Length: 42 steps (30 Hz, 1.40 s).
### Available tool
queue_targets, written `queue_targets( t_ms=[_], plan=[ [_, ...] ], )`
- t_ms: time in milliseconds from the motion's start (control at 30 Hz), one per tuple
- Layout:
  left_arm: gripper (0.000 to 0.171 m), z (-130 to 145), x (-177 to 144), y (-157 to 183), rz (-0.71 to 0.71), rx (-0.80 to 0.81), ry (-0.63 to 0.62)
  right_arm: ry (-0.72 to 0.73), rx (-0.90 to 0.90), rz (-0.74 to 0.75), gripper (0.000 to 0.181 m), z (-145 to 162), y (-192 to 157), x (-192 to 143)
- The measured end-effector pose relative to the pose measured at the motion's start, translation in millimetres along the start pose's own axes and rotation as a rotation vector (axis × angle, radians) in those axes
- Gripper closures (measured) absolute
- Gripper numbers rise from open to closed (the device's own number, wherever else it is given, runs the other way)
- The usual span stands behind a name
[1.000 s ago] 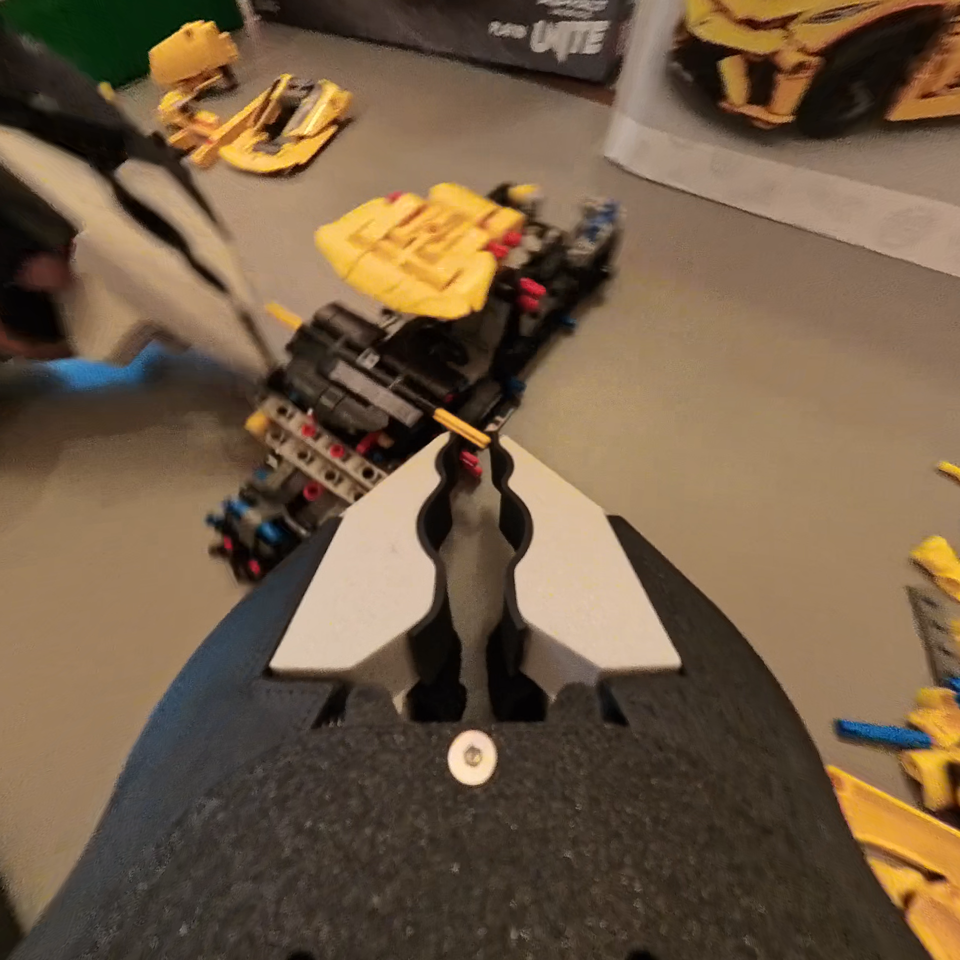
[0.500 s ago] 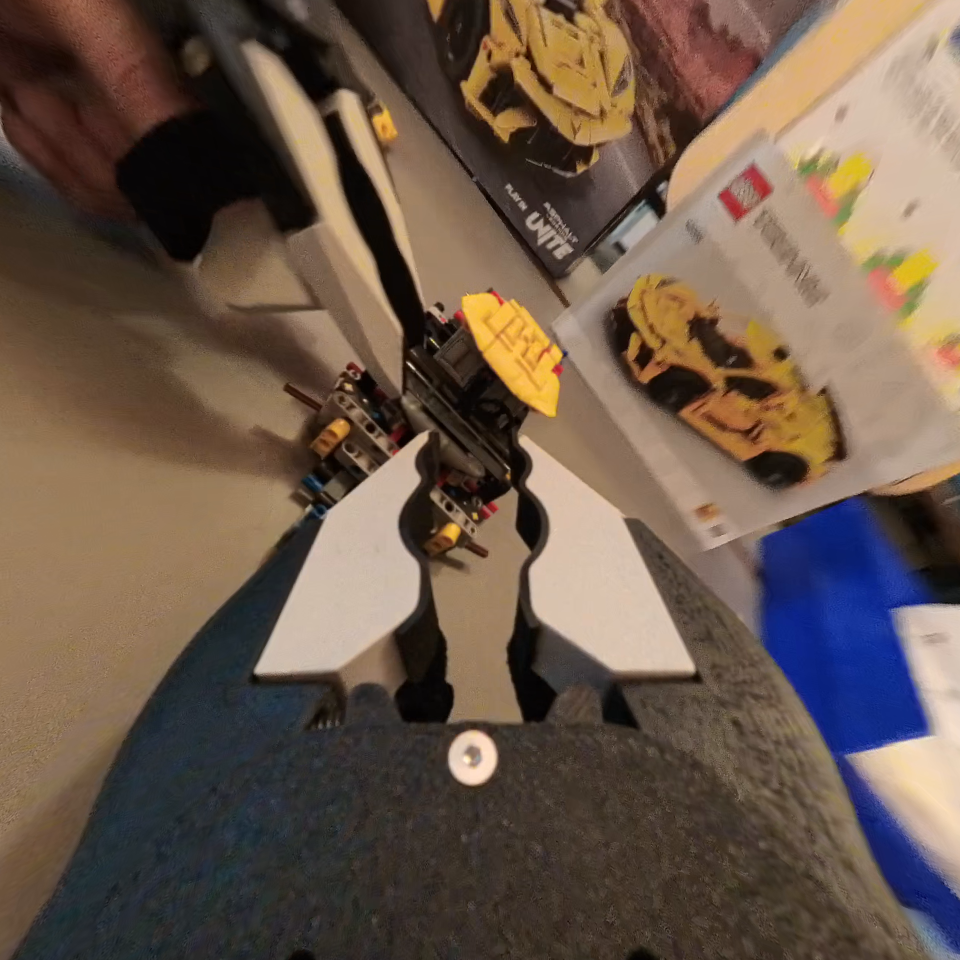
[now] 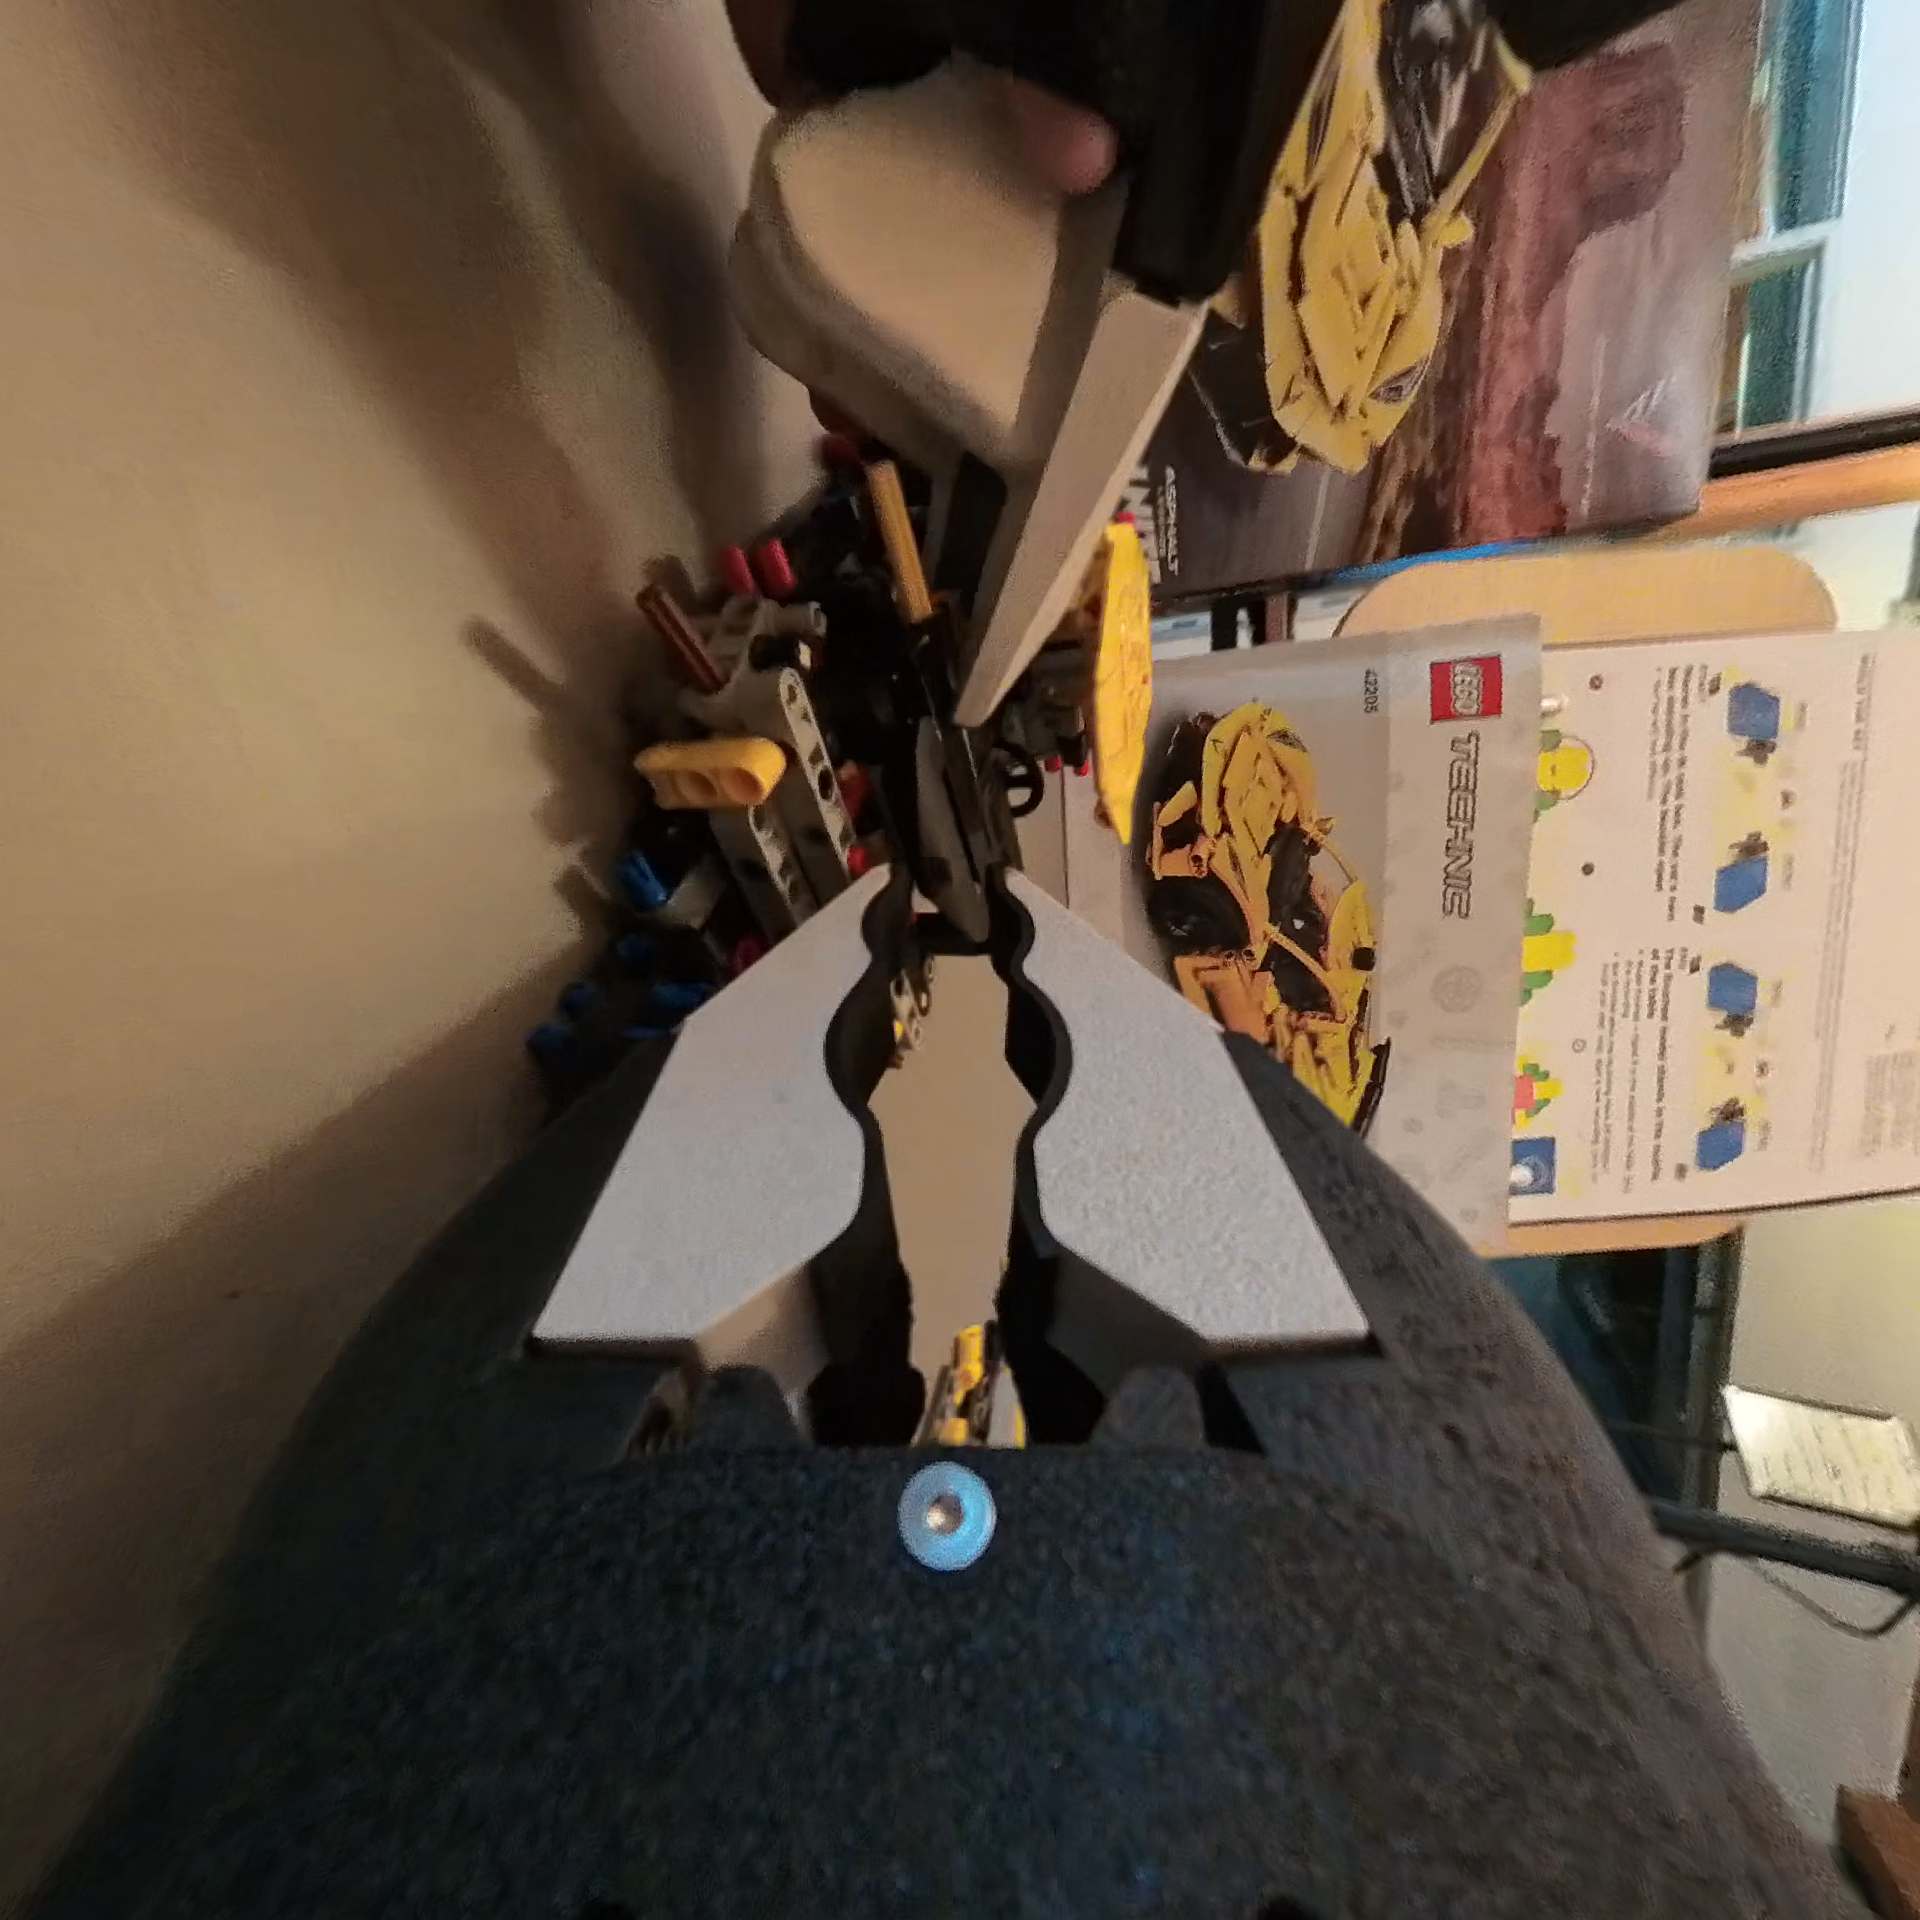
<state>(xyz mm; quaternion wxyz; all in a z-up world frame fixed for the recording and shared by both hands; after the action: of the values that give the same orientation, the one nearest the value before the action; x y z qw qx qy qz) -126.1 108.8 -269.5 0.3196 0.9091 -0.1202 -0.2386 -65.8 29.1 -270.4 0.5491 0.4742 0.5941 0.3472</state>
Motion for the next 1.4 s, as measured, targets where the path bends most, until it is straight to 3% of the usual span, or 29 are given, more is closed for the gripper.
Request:
queue_targets(
  t_ms=[200, 700, 967, 1067, 1267, 1400],
  plan=[
    [0.157, -3.6, -0.6, -7.0, 0.015, -0.134, 0.032, 0.091, -0.167, 0.021, 0.176, 3.0, 1.5, 10.4],
    [0.161, -1.5, 10.7, 3.5, -0.094, 0.061, 0.041, 0.024, -0.068, 0.115, 0.179, 7.6, -4.9, -8.5],
    [0.16, 1.6, 17.4, 10.8, -0.105, 0.091, 0.034, -0.003, 0.003, 0.111, 0.179, 9.5, -8.4, -19.1],
    [0.161, 1.4, 15.9, 8.4, -0.027, 0.008, 0.019, 0.004, 0.109, 0.05, 0.175, 7.9, -7.7, -18.0],
    [0.161, 1.2, 15.6, 8.0, -0.016, 0.002, 0.014, 0.027, -0.064, 0.028, 0.164, 7.4, -1.3, -14.1],
    [0.161, 1.1, 15.4, 7.7, -0.007, -0.009, 0.013, 0.05, -0.093, -0.015, 0.173, 7.0, -4.1, -12.1]
  ],
)
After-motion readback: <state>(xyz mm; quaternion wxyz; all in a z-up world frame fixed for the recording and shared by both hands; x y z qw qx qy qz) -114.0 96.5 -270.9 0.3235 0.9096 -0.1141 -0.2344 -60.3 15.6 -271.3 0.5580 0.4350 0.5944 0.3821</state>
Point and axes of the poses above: each gripper's, where its closed fingertips meet, x out along the fingers, z out of its underside, y = z × x across the jaws, the point moved 5 cm from there along -x, back along the fingers, and after that the axes turned 3 degrees about -x, right-handed, at the moved point
